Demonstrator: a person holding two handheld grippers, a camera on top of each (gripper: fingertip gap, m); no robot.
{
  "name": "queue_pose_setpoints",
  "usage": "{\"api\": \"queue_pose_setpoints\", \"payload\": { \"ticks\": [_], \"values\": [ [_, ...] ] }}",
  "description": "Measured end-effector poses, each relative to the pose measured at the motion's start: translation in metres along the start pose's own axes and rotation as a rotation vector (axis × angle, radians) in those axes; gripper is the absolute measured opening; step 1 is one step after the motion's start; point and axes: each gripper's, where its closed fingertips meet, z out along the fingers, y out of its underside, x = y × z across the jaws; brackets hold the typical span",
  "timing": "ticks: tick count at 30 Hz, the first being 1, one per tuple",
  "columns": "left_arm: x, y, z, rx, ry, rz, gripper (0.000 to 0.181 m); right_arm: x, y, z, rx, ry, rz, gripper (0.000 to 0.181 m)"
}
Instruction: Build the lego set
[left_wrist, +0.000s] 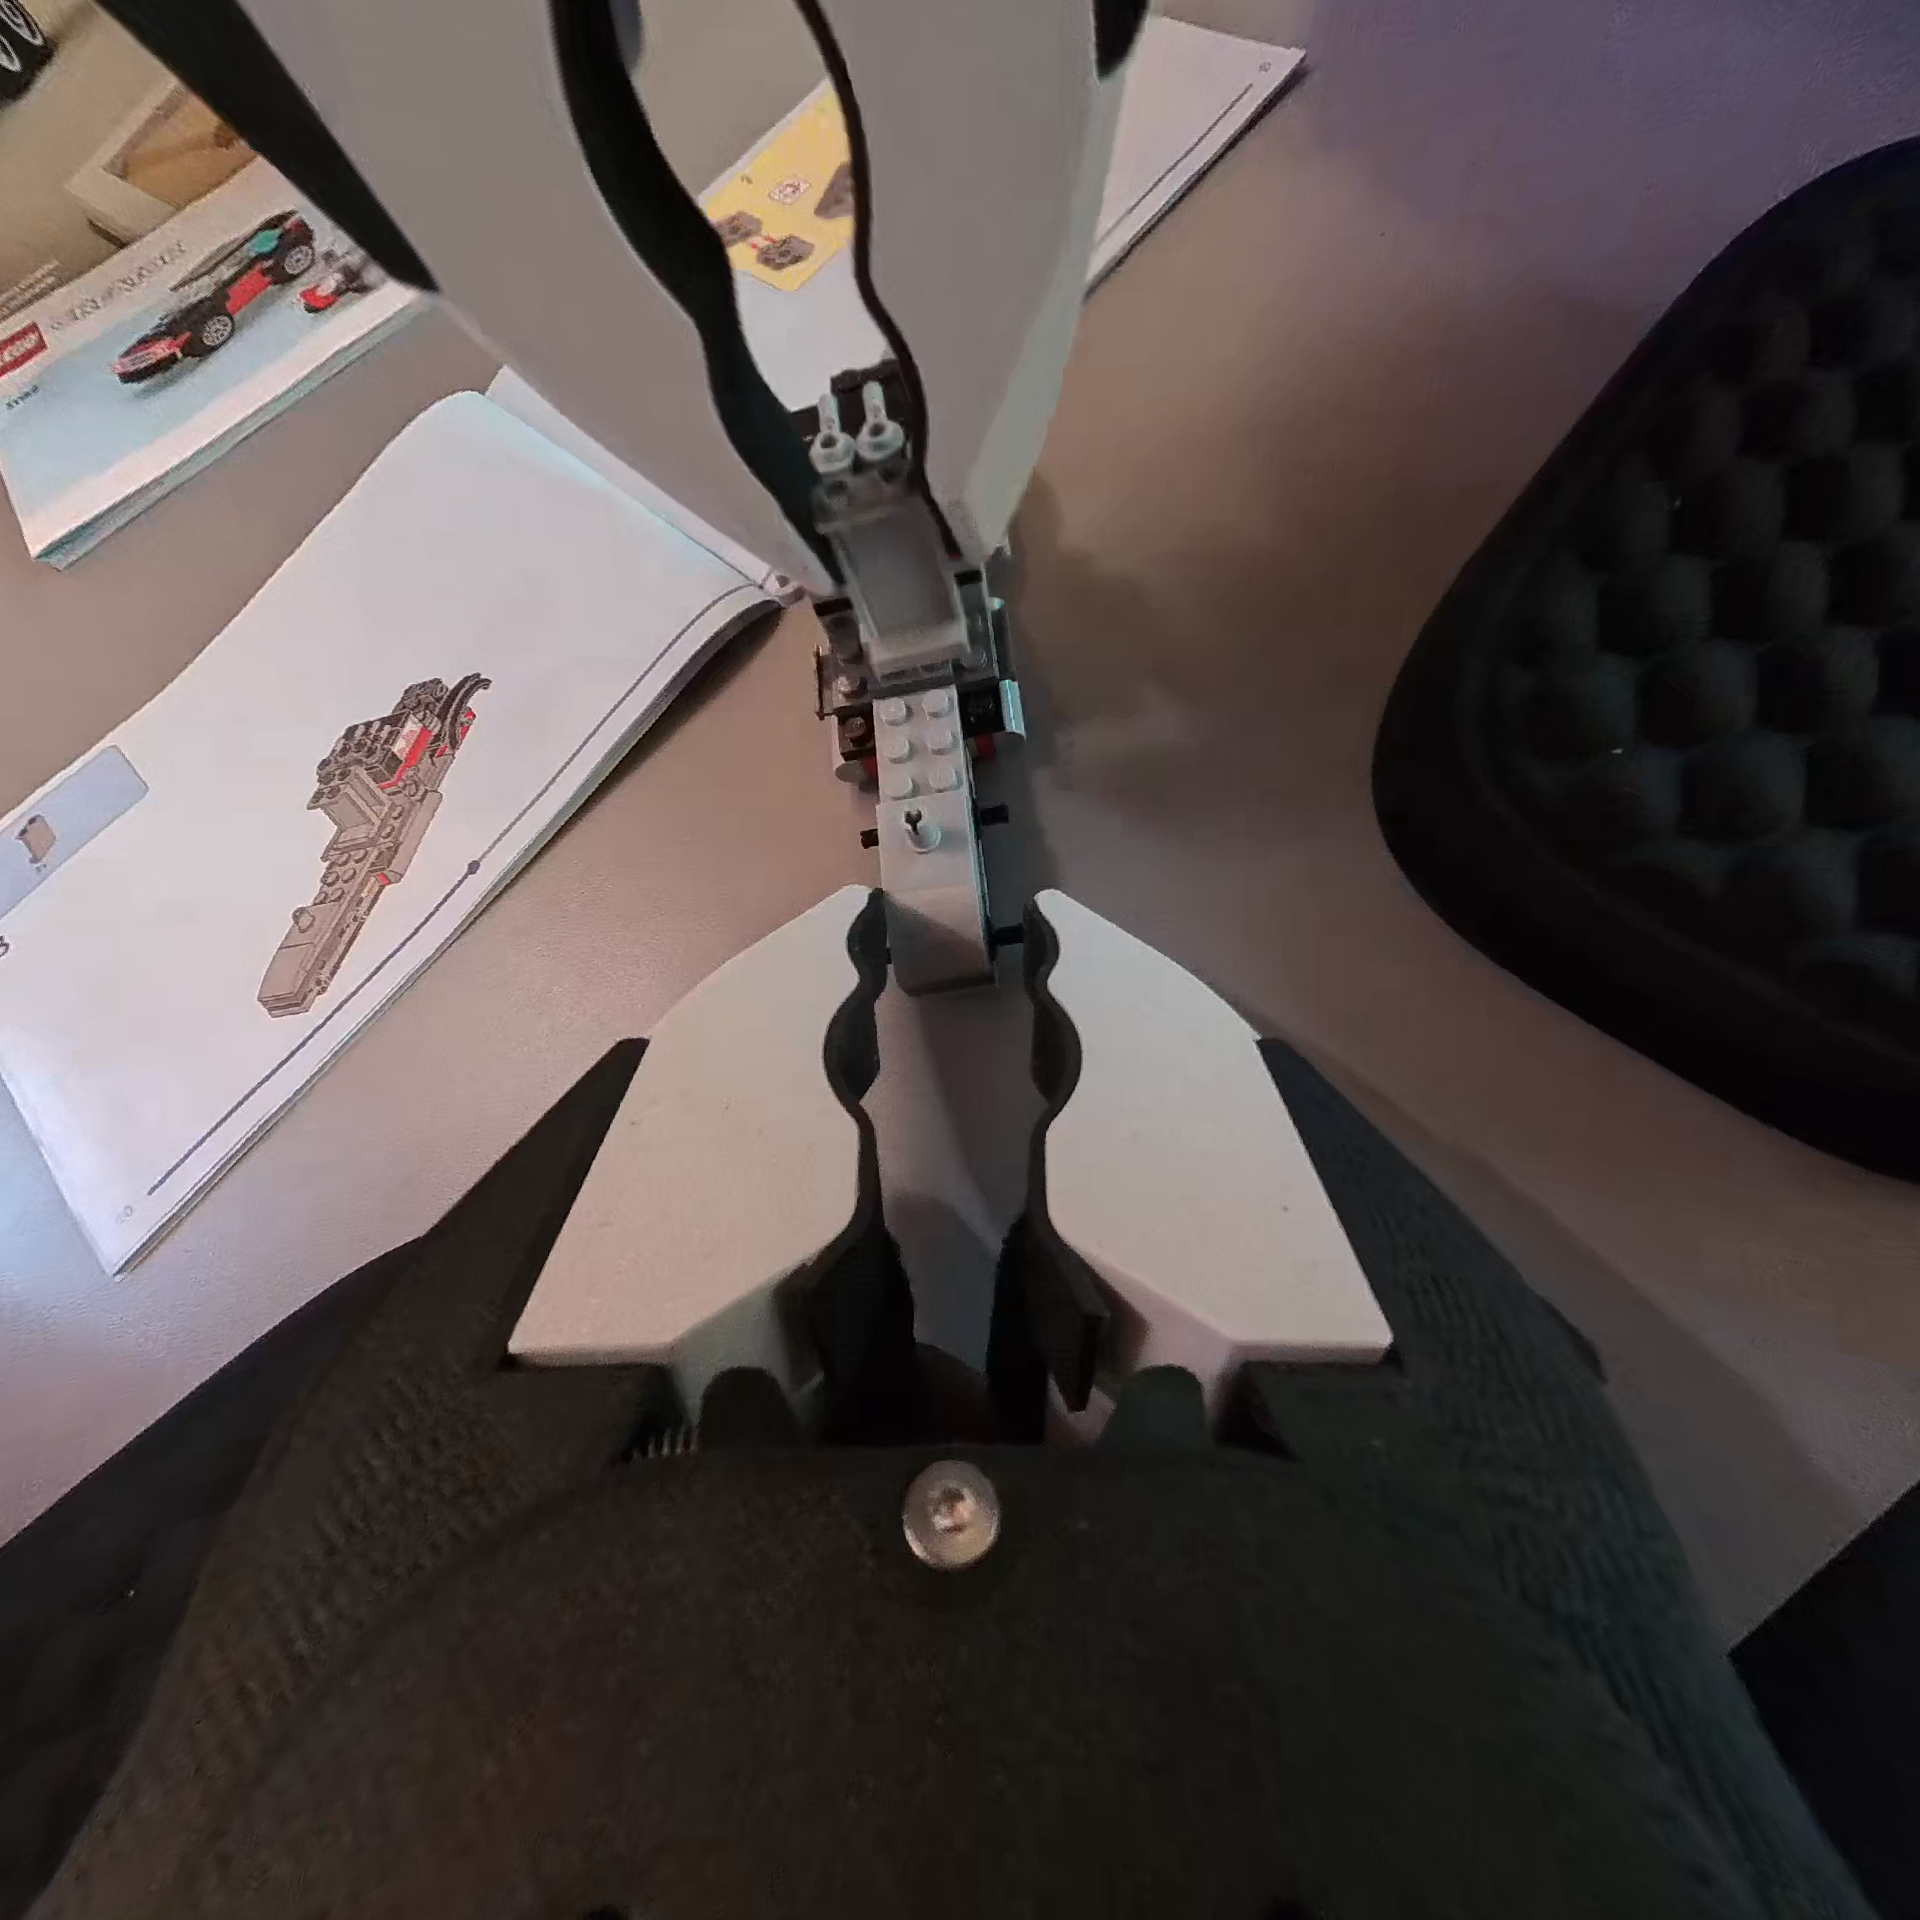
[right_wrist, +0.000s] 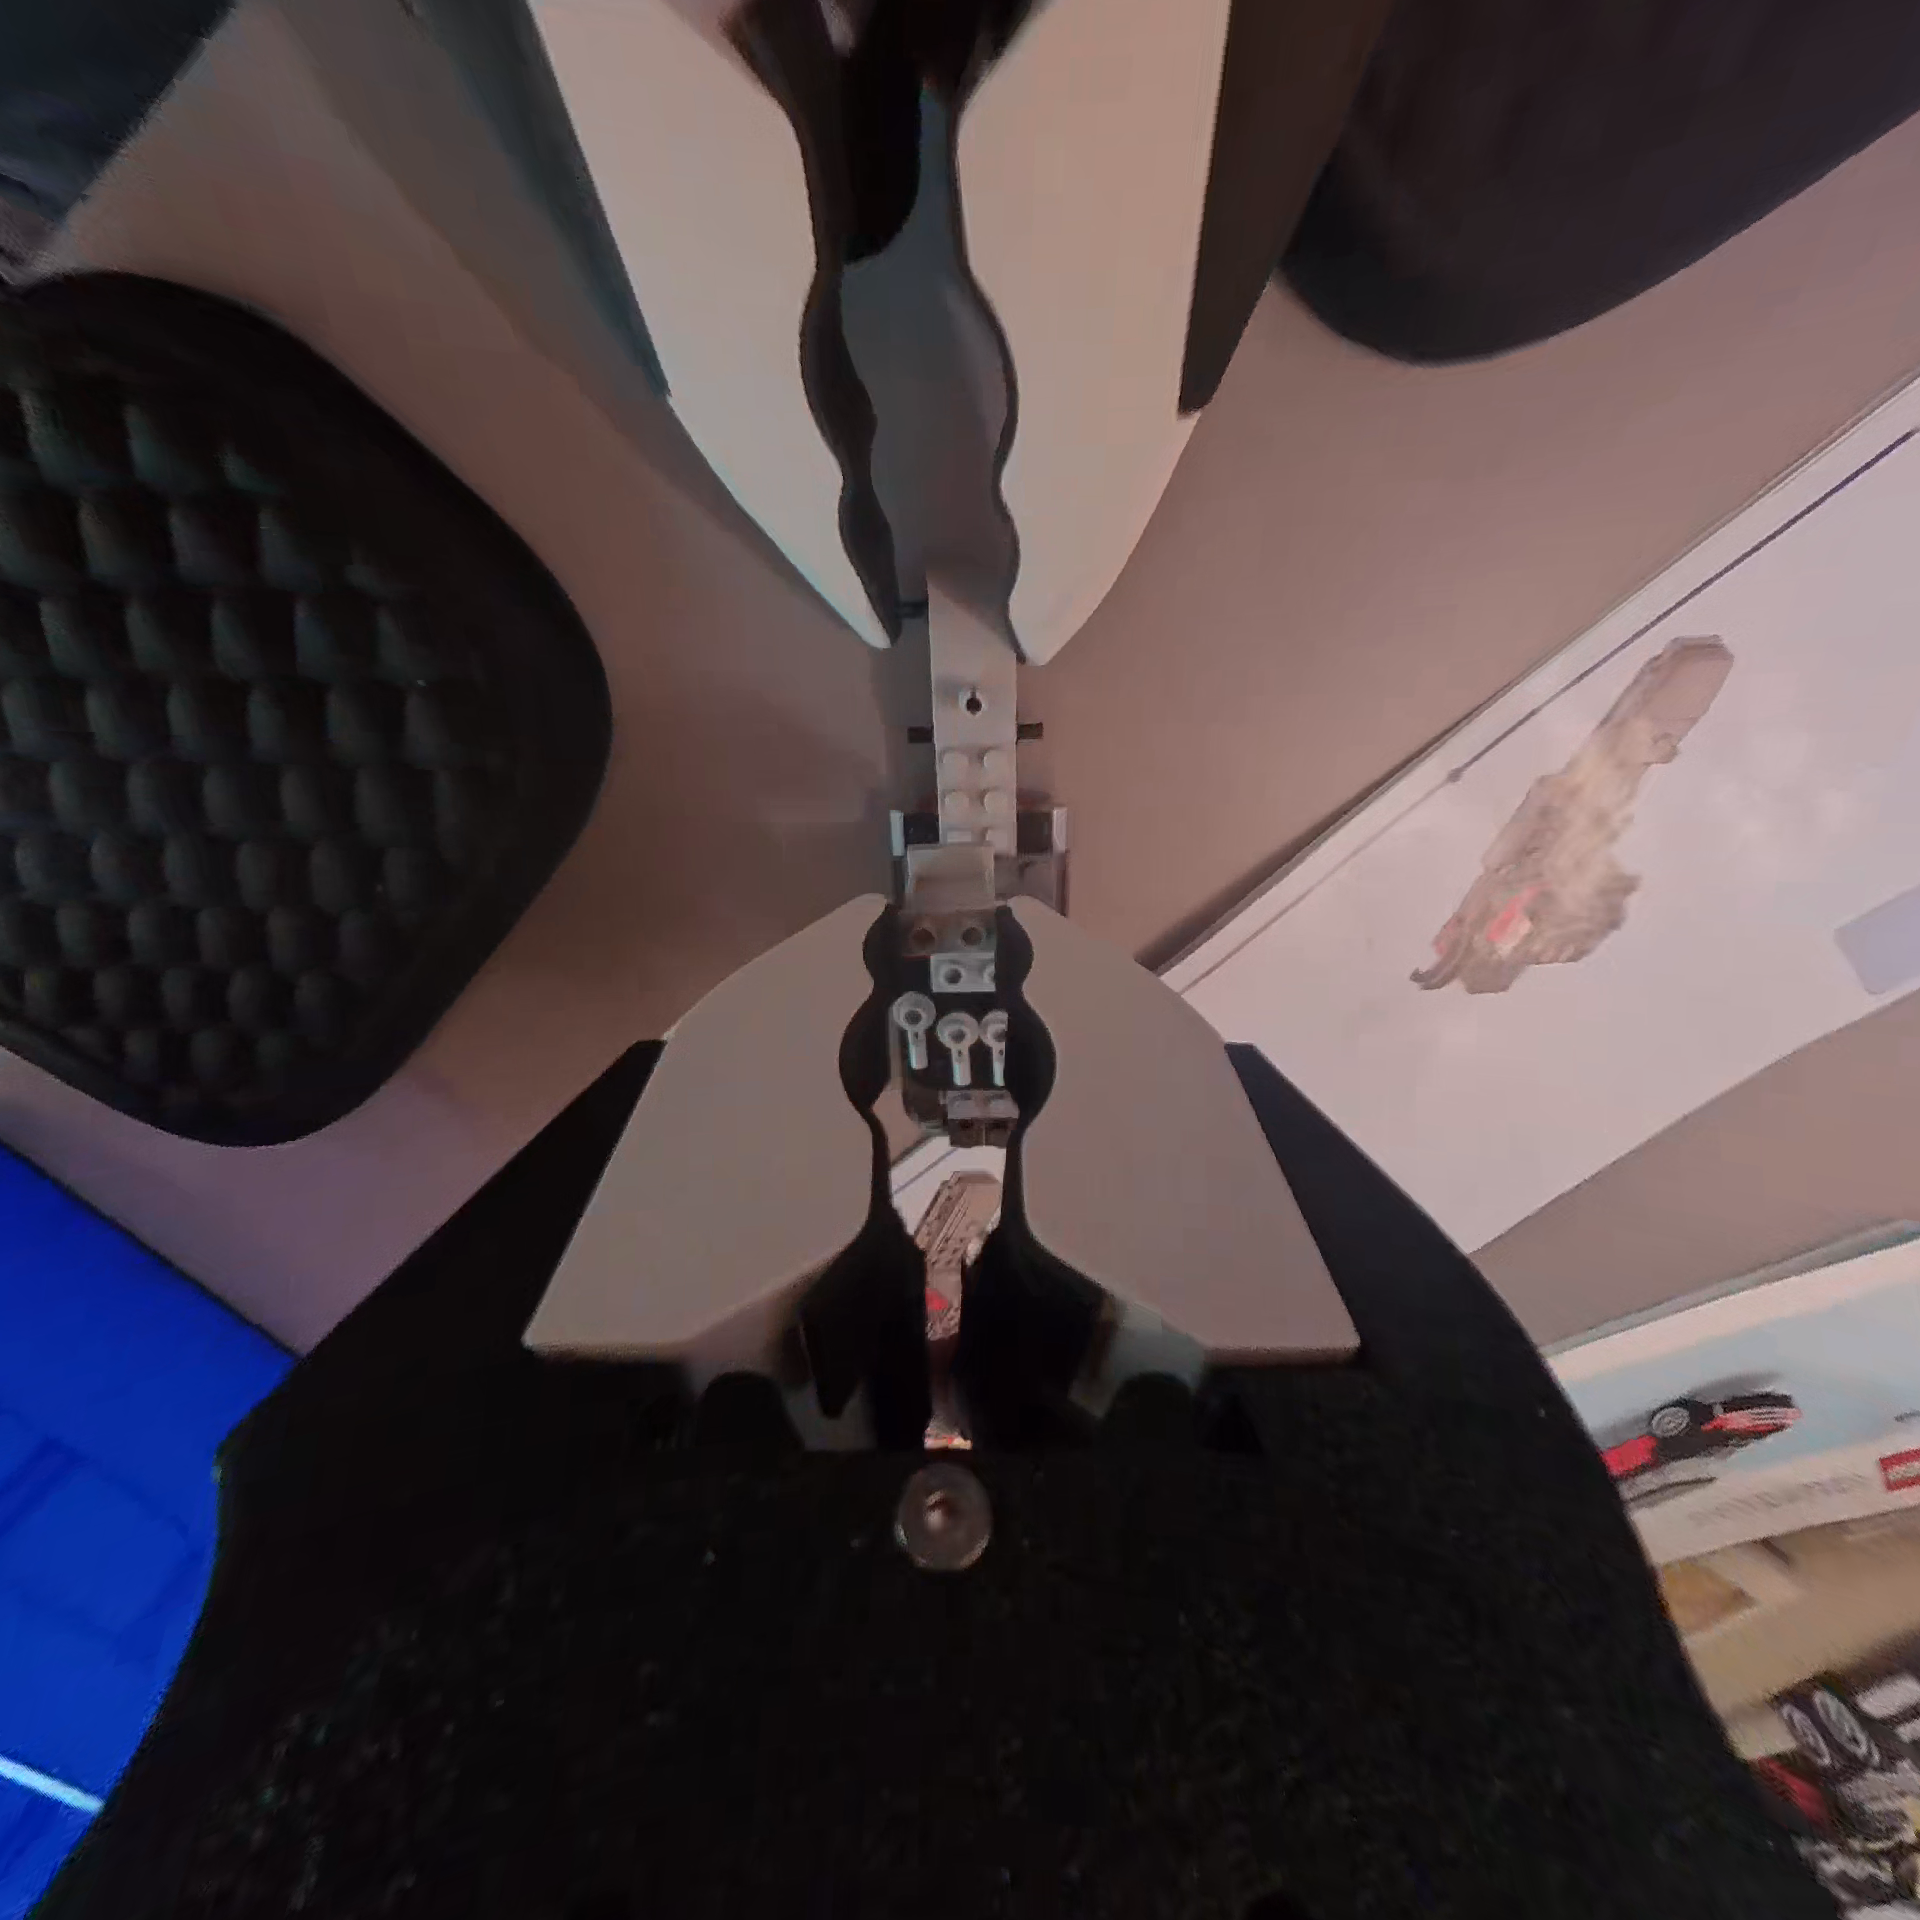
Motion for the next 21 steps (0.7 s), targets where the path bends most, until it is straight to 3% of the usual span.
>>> {"api": "queue_pose_setpoints", "payload": {
  "ticks": [14,21],
  "values": [
    [0.0022,0.0005,-0.0006,0.003,0.017,-0.007,0.025,0.0033,0.01,0.007,-0.124,0.022,0.0,0.017],
    [0.003,0.0005,-0.0007,0.005,0.018,-0.008,0.024,0.0031,0.0108,0.0088,-0.098,0.018,0.017,0.017]
  ]
}}
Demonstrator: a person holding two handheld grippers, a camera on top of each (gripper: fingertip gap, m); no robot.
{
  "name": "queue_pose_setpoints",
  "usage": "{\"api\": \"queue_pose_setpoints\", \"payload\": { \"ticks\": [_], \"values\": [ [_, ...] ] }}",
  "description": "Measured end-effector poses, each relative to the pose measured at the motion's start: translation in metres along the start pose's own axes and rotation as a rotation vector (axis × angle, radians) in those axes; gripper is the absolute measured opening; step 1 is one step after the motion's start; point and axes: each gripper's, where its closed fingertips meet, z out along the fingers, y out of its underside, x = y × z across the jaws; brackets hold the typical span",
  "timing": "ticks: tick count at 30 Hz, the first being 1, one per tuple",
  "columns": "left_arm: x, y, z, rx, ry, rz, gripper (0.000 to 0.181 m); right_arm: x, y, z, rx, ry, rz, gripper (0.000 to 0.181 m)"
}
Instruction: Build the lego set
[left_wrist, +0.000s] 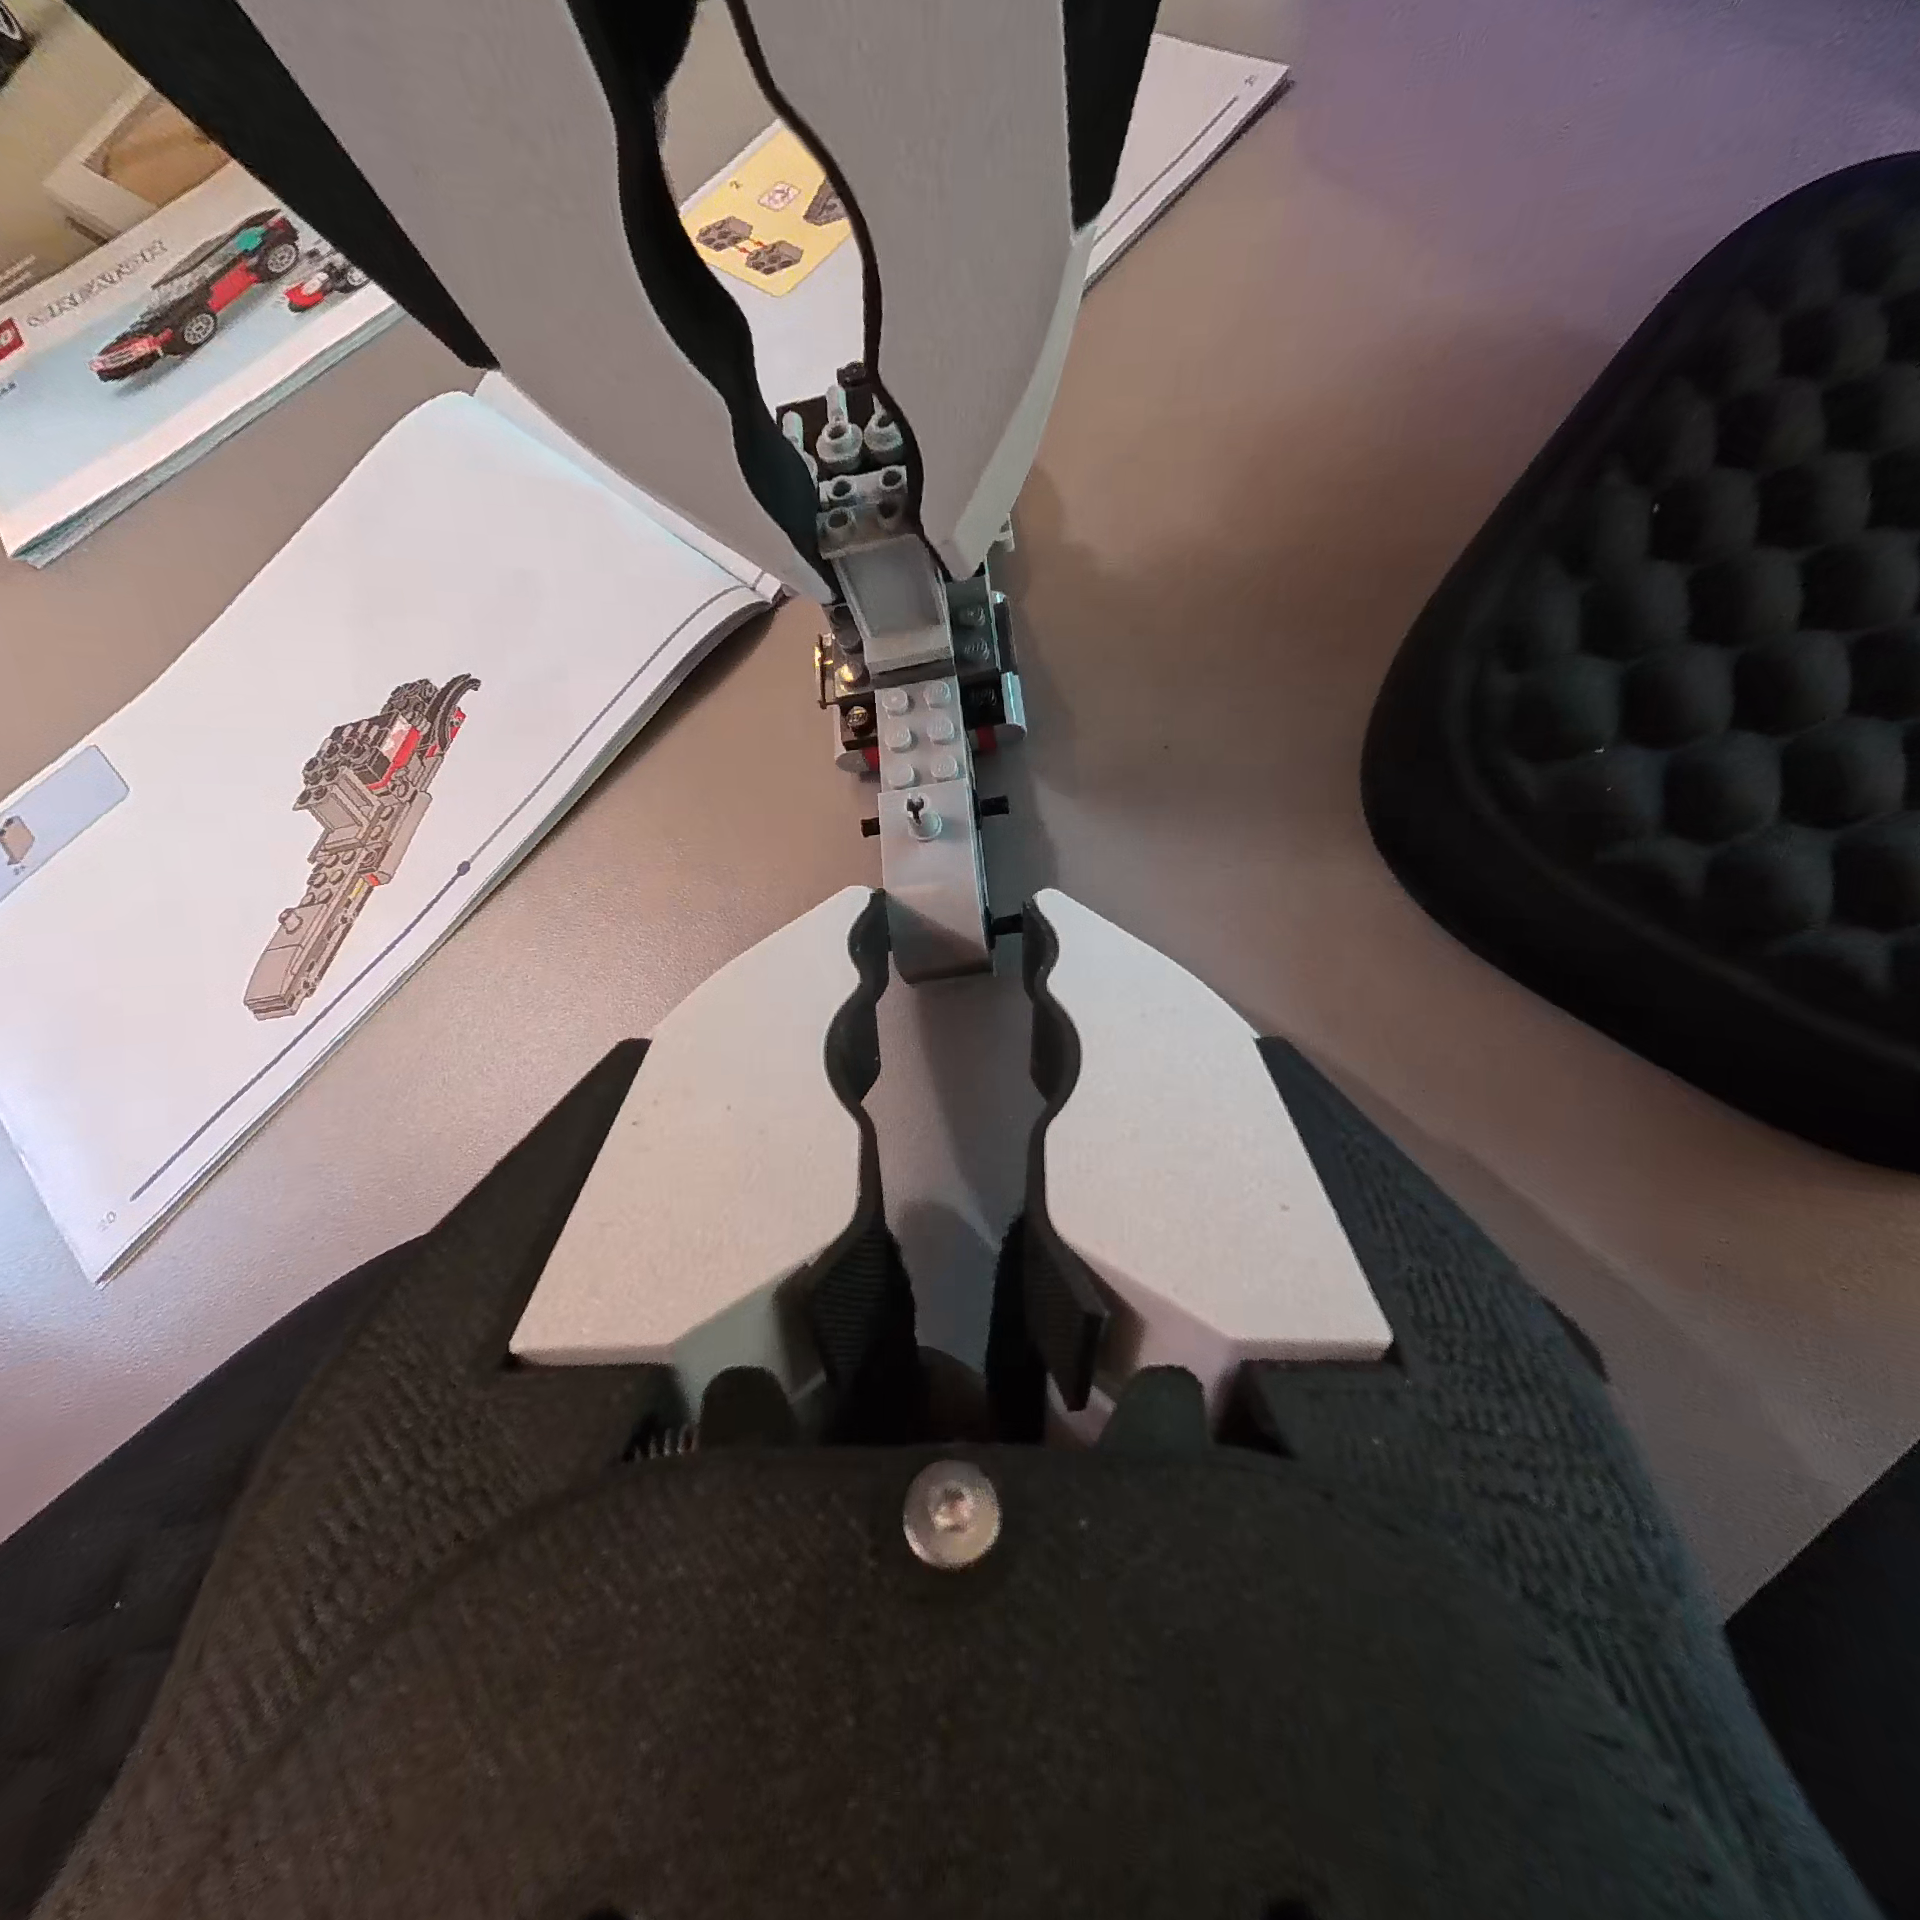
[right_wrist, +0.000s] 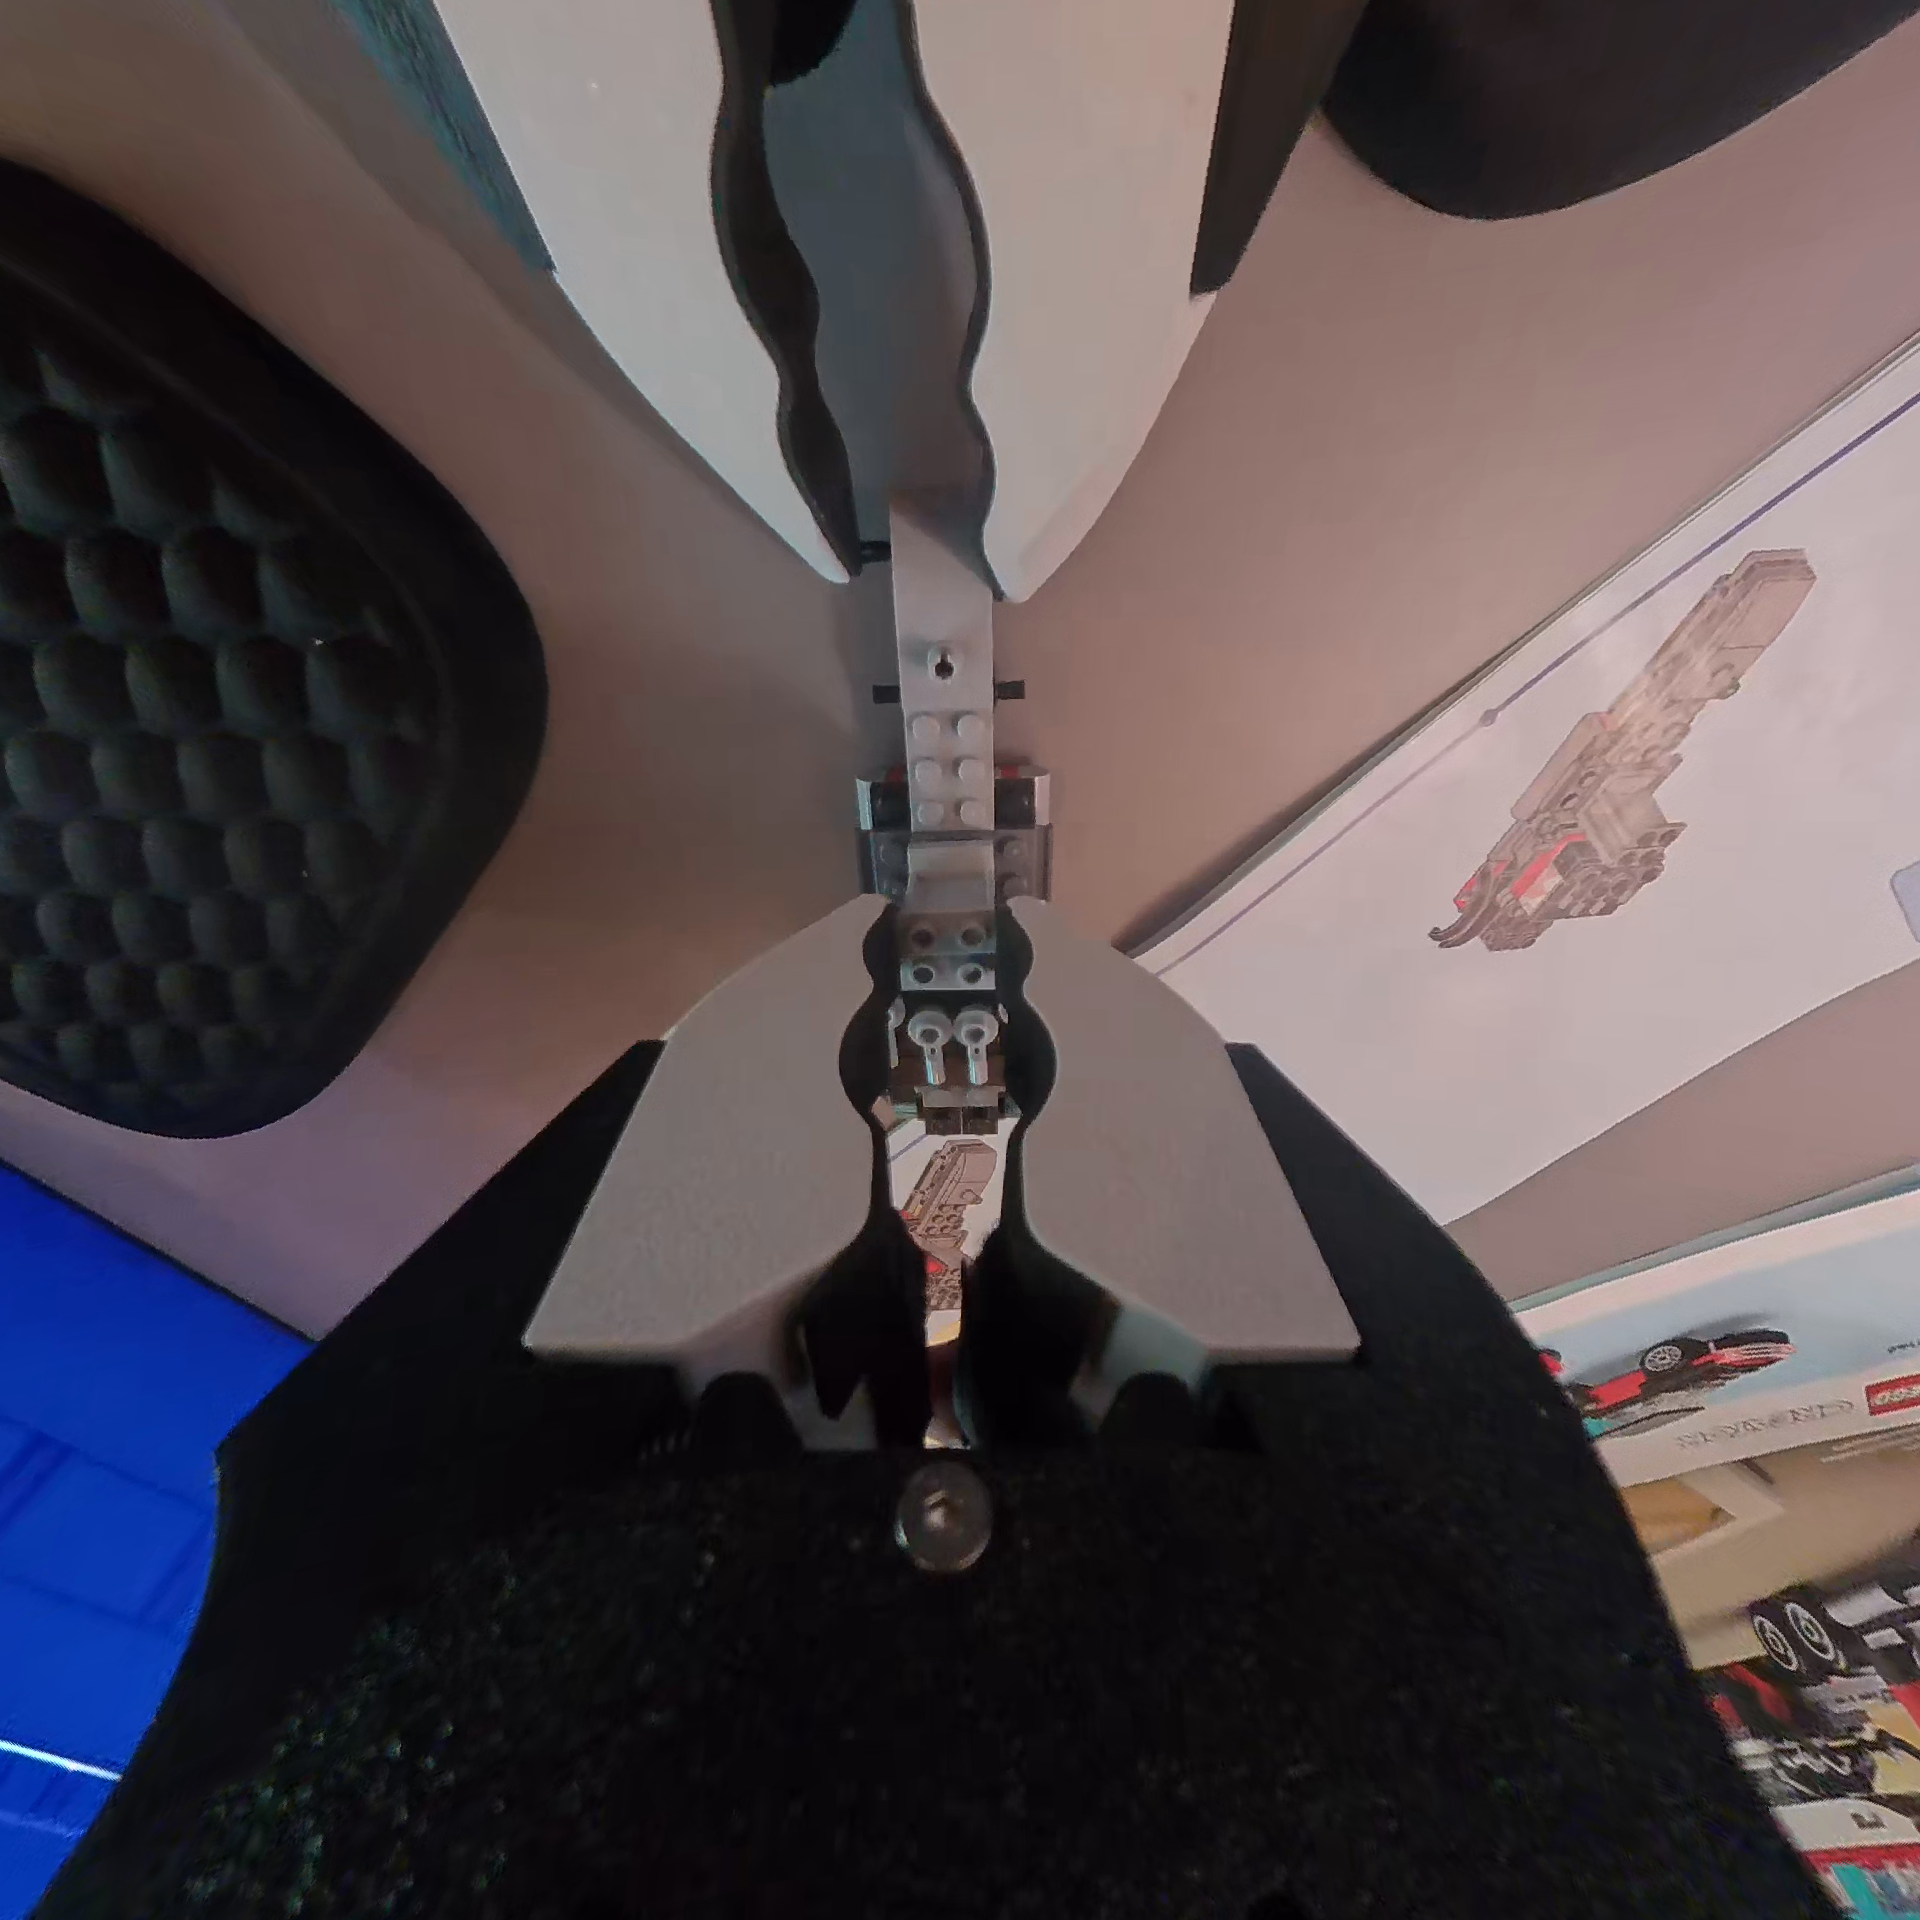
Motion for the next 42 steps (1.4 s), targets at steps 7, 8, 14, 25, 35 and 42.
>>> {"api": "queue_pose_setpoints", "payload": {
  "ticks": [7,8,14,25,35,42],
  "values": [
    [0.0015,0.0001,0.0,0.001,0.004,0.004,0.024,-0.0003,0.0008,0.0006,0.004,-0.03,-0.023,0.017],
    [0.0017,0.0001,0.0,0.001,0.004,0.004,0.024,-0.0003,0.0008,0.0006,0.013,-0.033,-0.023,0.017],
    [0.0024,0.0002,0.0,0.002,0.004,0.006,0.024,-0.0005,0.0005,0.0011,0.019,-0.067,-0.018,0.017],
    [0.0036,0.0003,-0.0003,0.002,0.007,0.007,0.024,-0.0011,0.0002,0.0026,0.021,-0.105,-0.026,0.018],
    [0.0037,0.0002,-0.0005,0.002,0.007,0.007,0.024,-0.0018,-0.0003,0.004,0.028,-0.125,-0.032,0.018],
    [0.0038,0.0004,-0.0014,0.002,0.016,0.007,0.024,0.0038,0.0012,0.002,0.037,-0.054,0.03,0.035]
  ]
}}
